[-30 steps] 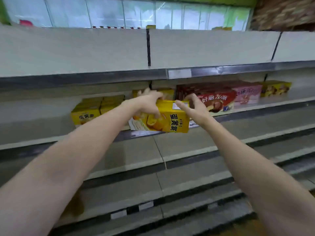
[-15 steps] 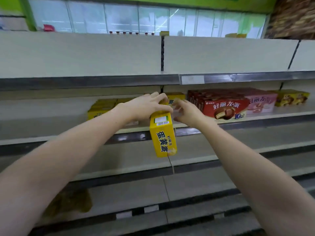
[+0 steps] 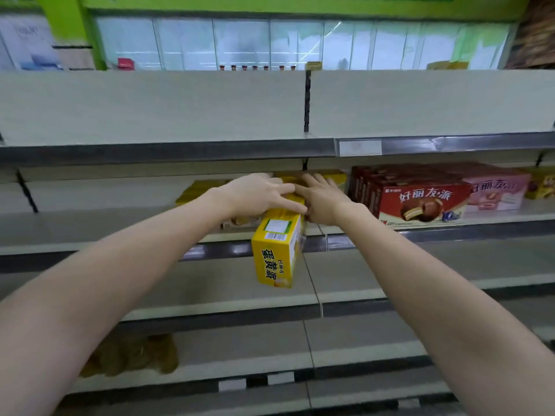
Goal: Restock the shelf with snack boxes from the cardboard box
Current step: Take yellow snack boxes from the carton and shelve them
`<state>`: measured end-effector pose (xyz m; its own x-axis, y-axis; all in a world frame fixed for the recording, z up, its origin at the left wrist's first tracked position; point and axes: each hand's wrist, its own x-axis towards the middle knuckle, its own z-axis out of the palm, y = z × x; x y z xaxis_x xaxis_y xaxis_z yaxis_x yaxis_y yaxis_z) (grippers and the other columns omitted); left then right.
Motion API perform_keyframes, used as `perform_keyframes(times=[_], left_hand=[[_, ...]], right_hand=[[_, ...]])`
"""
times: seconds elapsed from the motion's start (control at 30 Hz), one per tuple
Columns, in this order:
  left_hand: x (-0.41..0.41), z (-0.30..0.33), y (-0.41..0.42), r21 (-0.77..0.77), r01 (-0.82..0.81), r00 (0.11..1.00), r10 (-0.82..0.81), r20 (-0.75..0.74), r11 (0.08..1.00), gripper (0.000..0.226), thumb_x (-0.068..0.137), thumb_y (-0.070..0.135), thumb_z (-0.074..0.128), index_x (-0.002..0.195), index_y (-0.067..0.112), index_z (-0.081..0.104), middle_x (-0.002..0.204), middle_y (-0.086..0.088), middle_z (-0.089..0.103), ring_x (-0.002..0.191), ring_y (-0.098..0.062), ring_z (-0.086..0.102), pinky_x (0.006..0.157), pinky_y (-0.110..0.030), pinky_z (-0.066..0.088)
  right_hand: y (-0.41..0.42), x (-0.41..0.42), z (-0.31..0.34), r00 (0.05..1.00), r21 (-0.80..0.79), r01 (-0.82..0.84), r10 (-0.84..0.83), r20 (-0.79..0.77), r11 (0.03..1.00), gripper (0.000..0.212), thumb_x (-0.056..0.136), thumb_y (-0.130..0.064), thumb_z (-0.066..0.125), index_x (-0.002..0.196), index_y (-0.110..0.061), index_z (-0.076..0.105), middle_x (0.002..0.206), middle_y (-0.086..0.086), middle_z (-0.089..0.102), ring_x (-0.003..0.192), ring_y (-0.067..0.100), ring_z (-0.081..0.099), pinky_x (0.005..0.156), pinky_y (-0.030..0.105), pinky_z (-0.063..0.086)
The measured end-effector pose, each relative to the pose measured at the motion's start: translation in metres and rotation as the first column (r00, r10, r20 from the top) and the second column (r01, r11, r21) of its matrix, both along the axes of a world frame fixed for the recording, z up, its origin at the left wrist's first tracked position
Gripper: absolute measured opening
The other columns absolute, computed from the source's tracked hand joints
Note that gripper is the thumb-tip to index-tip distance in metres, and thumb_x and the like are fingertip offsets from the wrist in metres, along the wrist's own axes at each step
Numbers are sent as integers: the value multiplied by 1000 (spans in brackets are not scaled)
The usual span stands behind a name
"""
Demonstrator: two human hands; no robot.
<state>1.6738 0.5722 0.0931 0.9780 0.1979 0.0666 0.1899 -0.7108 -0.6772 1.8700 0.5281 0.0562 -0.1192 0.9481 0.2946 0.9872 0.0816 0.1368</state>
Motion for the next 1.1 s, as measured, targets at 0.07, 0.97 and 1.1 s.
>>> perform_keyframes(times=[0.07,0.97,1.1], left_hand=[[-2,-2,3,4,13,1000,-13,-8,1000,70,98,21,58,152,45,19,137,-6,45,112,-24,54,86,-35,51],[-6,-11,15,-780,-227,817,550,173,583,63,87,63,58,134,22,50,120,2,59,104,-17,61,87,-33,55],[-5,-13,20,-797,-215,796,574,193,565,72,82,61,68,138,20,47,126,-1,58,106,-17,60,87,-31,54]], right_hand=[[-1,1,1,1000,-39,-5,4,-16,999,81,82,-26,67,152,-34,27,158,5,24,144,32,20,116,49,19],[-6,7,10,982,-44,151,-155,-107,988,96,56,-43,93,139,-30,46,129,1,53,120,29,49,88,38,45],[-6,6,8,978,-23,185,-186,-95,983,98,57,-46,92,141,-30,43,135,1,50,126,28,44,91,40,43]])
